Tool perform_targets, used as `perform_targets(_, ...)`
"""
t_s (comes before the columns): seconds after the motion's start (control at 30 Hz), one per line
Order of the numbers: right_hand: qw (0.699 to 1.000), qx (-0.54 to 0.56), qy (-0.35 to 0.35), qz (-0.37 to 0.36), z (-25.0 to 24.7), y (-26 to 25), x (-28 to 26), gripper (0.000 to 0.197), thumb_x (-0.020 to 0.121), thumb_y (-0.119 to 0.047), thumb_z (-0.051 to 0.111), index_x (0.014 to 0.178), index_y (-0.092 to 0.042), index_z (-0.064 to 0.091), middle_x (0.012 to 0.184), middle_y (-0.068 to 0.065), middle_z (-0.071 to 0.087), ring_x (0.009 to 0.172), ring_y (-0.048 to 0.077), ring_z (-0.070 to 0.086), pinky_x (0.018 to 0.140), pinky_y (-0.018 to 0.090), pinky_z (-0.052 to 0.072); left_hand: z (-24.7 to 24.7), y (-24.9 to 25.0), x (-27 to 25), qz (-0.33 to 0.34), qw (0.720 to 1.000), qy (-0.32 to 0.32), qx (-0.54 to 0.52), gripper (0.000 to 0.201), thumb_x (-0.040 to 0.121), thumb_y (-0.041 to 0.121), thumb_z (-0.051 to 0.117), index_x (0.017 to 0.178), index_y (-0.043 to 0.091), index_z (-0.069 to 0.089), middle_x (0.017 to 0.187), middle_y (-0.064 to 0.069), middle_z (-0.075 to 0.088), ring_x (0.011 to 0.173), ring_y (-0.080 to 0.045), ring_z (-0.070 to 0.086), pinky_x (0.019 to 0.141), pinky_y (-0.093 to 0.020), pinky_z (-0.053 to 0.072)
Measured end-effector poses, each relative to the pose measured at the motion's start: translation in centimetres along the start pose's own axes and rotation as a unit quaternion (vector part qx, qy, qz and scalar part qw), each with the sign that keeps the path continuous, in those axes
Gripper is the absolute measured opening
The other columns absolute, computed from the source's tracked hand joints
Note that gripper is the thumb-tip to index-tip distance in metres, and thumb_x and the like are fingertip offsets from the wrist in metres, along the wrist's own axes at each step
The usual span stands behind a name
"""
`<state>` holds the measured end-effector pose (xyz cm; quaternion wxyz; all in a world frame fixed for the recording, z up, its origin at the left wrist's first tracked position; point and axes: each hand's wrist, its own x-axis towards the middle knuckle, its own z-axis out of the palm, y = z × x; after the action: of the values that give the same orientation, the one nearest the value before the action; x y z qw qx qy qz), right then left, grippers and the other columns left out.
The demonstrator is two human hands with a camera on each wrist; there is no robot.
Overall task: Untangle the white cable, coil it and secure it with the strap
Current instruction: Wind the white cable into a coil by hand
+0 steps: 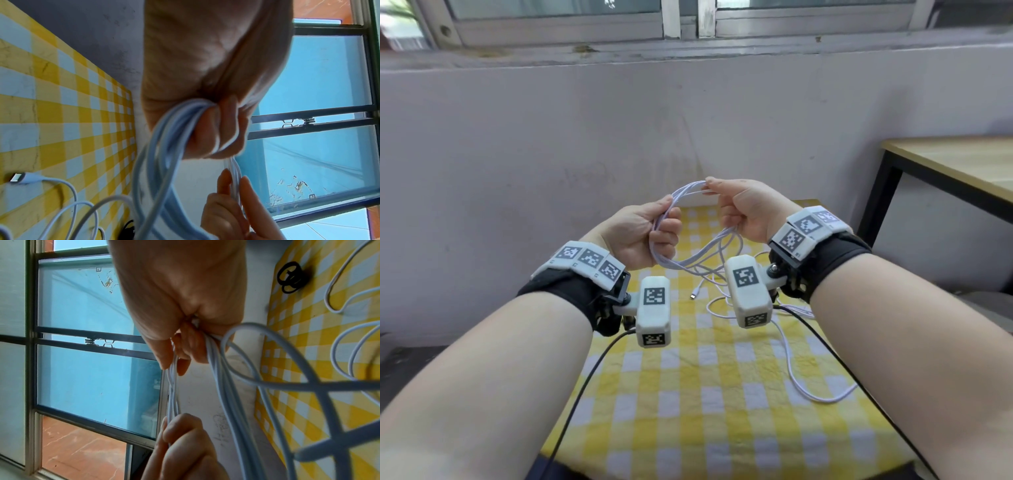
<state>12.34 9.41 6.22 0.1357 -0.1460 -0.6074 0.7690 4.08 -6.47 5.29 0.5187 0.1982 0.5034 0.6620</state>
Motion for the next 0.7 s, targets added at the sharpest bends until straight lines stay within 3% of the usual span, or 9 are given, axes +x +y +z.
perform_targets(0.13,0.999,0.011,-0.025,-0.033,0.5,0.1,-0.7,0.014,0.096,-0.011,0.051,0.088,-0.003,0.060,0.056,-0.002,0.040,0.044,0.008,0.038,0.045,0.018,0.041,0.0,0.0,-0.8,0.030,0.999,0.028,0.011,0.039,0.099,0.044,0.030,0.069,0.021,0.040,0.039,0.010,0.027,0.030,-0.004,0.017,0.035,-0.016,0.022)
perform_targets(0.2,0.999,-0.016,-0.052,-0.003,0.3,0.1,-1.2,0.009,0.095,-0.015,0.054,0.097,-0.007,0.058,0.072,0.005,0.053,0.059,0.015,0.054,0.056,0.026,0.052,-0.1,0.0,-1.0,0.055,0.997,0.045,0.002,0.041,0.099,0.045,0.028,0.067,0.021,0.037,0.038,0.010,0.025,0.028,-0.004,0.018,0.034,-0.016,0.020)
perform_targets(0.33,0.971,-0.173,-0.129,0.108,-0.2,0.4,-2.0,0.027,0.088,-0.041,0.060,0.104,-0.019,0.056,0.097,0.006,0.066,0.085,0.025,0.064,0.086,0.039,0.050,-0.5,0.1,-1.4,0.098,0.992,0.070,-0.036,0.043,0.100,0.044,0.027,0.065,0.021,0.035,0.036,0.009,0.024,0.026,-0.003,0.022,0.033,-0.016,0.020)
perform_targets(0.4,0.953,-0.230,-0.152,0.127,-0.3,0.7,-2.3,0.026,0.089,-0.039,0.060,0.106,-0.019,0.057,0.102,0.008,0.068,0.087,0.027,0.066,0.093,0.042,0.049,-0.7,0.0,-1.5,0.114,0.989,0.080,-0.053,0.043,0.100,0.044,0.027,0.064,0.021,0.034,0.036,0.009,0.024,0.026,-0.003,0.022,0.034,-0.016,0.019)
perform_targets(0.5,0.947,-0.257,-0.135,0.139,-0.7,0.9,-2.5,0.021,0.092,-0.019,0.060,0.112,-0.014,0.059,0.087,0.007,0.072,0.064,0.017,0.067,0.071,0.031,0.058,-1.0,0.1,-1.5,0.134,0.982,0.099,-0.084,0.043,0.100,0.043,0.028,0.063,0.021,0.034,0.037,0.009,0.023,0.026,-0.004,0.021,0.035,-0.016,0.018)
perform_targets(0.6,0.932,-0.305,-0.131,0.147,-1.2,0.8,-2.6,0.019,0.094,-0.011,0.054,0.111,-0.013,0.065,0.071,0.001,0.066,0.044,0.006,0.051,0.047,0.015,0.045,-0.9,0.2,-1.4,0.147,0.977,0.111,-0.103,0.044,0.100,0.044,0.029,0.062,0.021,0.035,0.037,0.009,0.023,0.026,-0.005,0.021,0.034,-0.016,0.019)
perform_targets(0.67,0.926,-0.329,-0.121,0.141,-1.8,0.8,-2.7,0.017,0.094,-0.010,0.053,0.102,-0.013,0.069,0.069,0.000,0.057,0.042,0.005,0.041,0.044,0.013,0.036,-0.7,0.1,-1.3,0.153,0.975,0.118,-0.105,0.045,0.100,0.045,0.029,0.063,0.021,0.036,0.037,0.009,0.023,0.027,-0.005,0.020,0.034,-0.016,0.020)
perform_targets(0.7,0.927,-0.331,-0.112,0.138,-2.1,0.8,-2.7,0.016,0.094,-0.010,0.054,0.097,-0.013,0.069,0.068,0.000,0.055,0.045,0.006,0.042,0.046,0.014,0.039,-0.7,0.1,-1.3,0.156,0.974,0.123,-0.105,0.045,0.100,0.045,0.029,0.063,0.021,0.036,0.038,0.009,0.023,0.027,-0.005,0.020,0.034,-0.016,0.019)
